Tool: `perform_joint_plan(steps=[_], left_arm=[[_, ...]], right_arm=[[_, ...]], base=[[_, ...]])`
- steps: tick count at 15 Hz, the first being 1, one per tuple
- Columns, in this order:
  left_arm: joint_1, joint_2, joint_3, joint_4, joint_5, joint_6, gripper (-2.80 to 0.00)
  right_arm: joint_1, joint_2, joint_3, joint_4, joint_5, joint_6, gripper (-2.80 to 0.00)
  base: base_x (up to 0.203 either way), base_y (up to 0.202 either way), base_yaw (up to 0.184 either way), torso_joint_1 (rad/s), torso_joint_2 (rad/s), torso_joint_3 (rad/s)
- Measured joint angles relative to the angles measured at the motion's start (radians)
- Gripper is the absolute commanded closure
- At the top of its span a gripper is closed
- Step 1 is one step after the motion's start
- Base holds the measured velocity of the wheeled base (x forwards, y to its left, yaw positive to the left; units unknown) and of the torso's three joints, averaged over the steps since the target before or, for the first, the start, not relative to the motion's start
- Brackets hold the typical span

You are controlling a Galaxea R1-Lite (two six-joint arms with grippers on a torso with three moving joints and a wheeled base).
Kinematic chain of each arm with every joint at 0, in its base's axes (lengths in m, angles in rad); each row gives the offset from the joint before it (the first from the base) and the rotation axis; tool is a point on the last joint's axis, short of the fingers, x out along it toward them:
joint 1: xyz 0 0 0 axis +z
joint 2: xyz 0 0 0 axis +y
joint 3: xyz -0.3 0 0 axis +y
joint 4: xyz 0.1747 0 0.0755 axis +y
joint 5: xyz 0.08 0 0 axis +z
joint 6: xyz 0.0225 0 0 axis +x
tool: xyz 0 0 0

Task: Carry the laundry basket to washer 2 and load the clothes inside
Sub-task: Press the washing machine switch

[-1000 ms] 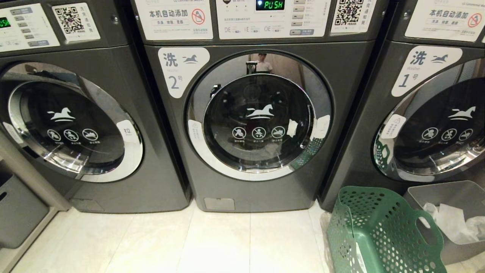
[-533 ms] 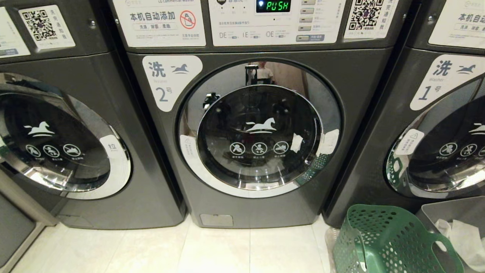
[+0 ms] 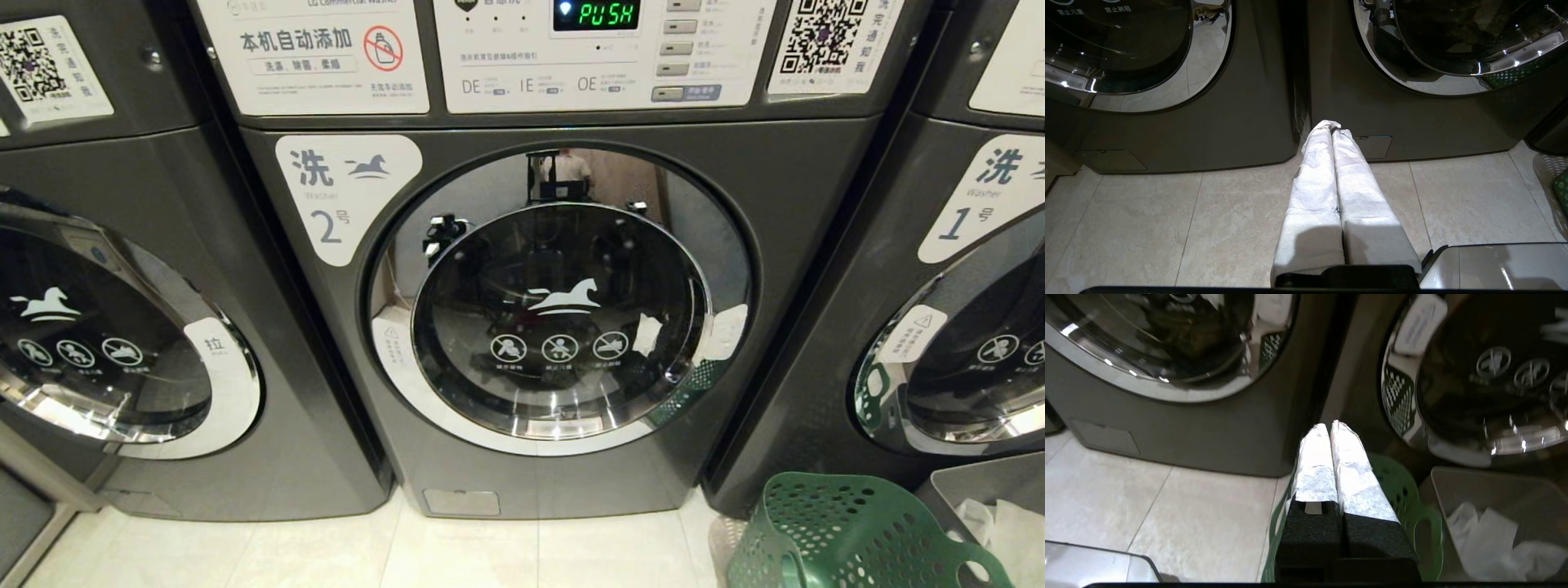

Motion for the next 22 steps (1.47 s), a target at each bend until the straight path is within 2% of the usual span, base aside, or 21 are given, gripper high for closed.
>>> perform_joint_plan(steps=[3,8,10,13,15,17,19,22], left_arm=[[0.0,0.0,0.0,0.0,0.0,0.0,0.0],[0.0,0.0,0.0,0.0,0.003,-0.006,0.0],[0.0,0.0,0.0,0.0,0.004,-0.006,0.0],[0.0,0.0,0.0,0.0,0.003,-0.006,0.0],[0.0,0.0,0.0,0.0,0.004,-0.006,0.0],[0.0,0.0,0.0,0.0,0.004,-0.006,0.0],[0.0,0.0,0.0,0.0,0.004,-0.006,0.0],[0.0,0.0,0.0,0.0,0.004,-0.006,0.0]], right_arm=[[0.0,0.179,-0.202,-0.03,0.08,-0.017,0.0],[0.016,0.753,-0.598,-0.258,0.168,-0.057,0.0],[0.066,0.97,-0.794,-0.355,0.174,-0.076,0.0],[0.242,1.233,-1.074,-0.461,0.112,-0.089,0.0],[0.352,1.337,-1.166,-0.487,0.074,-0.092,0.0],[0.423,1.399,-1.199,-0.492,0.062,-0.093,0.0],[0.462,1.448,-1.227,-0.493,0.044,-0.093,0.0],[0.476,1.52,-1.296,-0.497,0.019,-0.092,0.0]], base=[[0.0,0.0,0.0,0.0,0.0,0.0],[0.0,0.0,0.0,0.0,0.0,0.0],[0.0,0.0,0.0,0.0,0.0,0.0],[0.0,0.0,0.0,0.0,0.0,0.0],[0.0,0.0,0.0,0.0,0.0,0.0],[0.0,0.0,0.0,0.0,0.0,0.0],[0.0,0.0,0.0,0.0,0.0,0.0],[0.0,0.0,0.0,0.0,0.0,0.0]])
